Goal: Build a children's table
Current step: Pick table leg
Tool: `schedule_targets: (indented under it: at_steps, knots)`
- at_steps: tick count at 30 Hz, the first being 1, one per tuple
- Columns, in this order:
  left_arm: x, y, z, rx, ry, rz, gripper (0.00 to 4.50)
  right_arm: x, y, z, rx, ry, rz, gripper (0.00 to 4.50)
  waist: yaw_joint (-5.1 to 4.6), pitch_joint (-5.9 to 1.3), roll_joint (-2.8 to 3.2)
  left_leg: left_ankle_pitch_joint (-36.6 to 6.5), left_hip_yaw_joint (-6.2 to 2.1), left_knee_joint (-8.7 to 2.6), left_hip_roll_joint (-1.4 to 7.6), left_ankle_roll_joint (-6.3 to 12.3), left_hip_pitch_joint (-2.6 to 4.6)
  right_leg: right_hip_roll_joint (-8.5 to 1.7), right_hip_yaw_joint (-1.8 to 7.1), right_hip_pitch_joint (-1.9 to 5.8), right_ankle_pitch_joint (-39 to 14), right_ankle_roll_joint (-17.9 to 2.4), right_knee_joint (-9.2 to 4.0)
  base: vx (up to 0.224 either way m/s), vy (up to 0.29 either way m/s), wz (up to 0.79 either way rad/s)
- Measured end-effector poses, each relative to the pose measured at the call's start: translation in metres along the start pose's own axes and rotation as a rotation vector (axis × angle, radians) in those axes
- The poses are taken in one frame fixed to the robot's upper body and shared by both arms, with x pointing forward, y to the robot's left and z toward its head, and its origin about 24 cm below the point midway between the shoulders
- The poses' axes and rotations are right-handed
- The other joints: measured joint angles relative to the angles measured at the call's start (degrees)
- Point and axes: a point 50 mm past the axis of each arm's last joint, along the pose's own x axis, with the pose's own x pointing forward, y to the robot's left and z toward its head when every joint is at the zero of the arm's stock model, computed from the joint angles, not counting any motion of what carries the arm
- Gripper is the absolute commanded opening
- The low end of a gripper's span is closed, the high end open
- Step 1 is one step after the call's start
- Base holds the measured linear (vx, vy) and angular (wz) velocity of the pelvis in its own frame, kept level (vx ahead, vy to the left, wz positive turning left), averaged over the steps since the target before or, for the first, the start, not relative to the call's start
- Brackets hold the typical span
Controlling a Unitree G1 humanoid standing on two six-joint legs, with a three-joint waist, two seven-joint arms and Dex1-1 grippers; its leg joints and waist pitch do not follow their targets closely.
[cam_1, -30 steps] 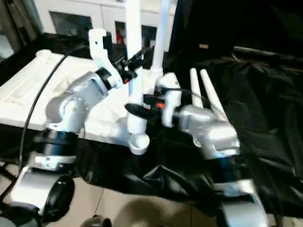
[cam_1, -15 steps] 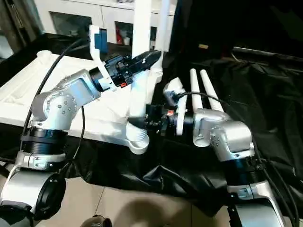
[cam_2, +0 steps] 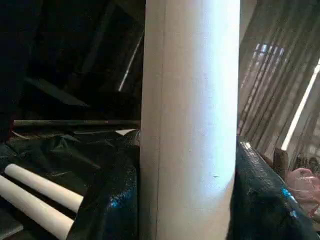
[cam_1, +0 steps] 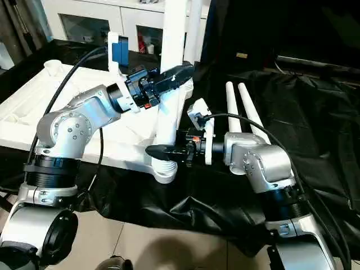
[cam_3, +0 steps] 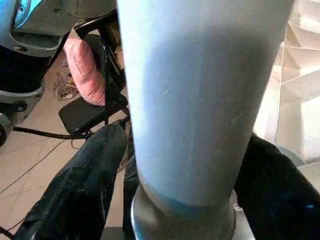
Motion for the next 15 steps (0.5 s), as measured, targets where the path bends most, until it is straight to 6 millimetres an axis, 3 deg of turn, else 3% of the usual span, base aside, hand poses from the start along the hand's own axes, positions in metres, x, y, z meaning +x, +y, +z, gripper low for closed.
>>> schedule_targets:
  at_steps: [4, 6, 15]
  knots:
    - [-0.0001, -0.0003, -0.0006, -0.005, 0.003, -0.005, 1.81, -0.0001, -0.0005, -0.0001, -0.002, -0.001, -0.002, 3.02, -0.01, 0.0, 0.0, 0.0, 0.0, 0.0, 0.0, 0.0, 0.0, 0.0, 0.0, 0.0, 0.0, 0.0, 0.0, 0.0, 0.0, 0.0]
    - [-0.0002, -0.0004, -0.001, -0.008, 0.005, -0.008, 1.81, 0.0, -0.0006, -0.0002, -0.003, -0.003, -0.003, 2.65, -0.02, 0.0, 0.0, 0.0, 0.0, 0.0, 0.0, 0.0, 0.0, 0.0, 0.0, 0.0, 0.0, 0.0, 0.01, 0.0, 0.0, 0.0]
    - [-0.0015, -0.0013, -0.002, -0.017, 0.003, -0.011, 1.81, 0.0021, -0.0002, -0.0005, -0.006, -0.004, 0.001, 1.97, -0.04, 0.0, 0.0, 0.0, 0.0, 0.0, 0.0, 0.0, 0.0, 0.0, 0.0, 0.0, 0.0, 0.0, 0.01, 0.0, 0.0, 0.0]
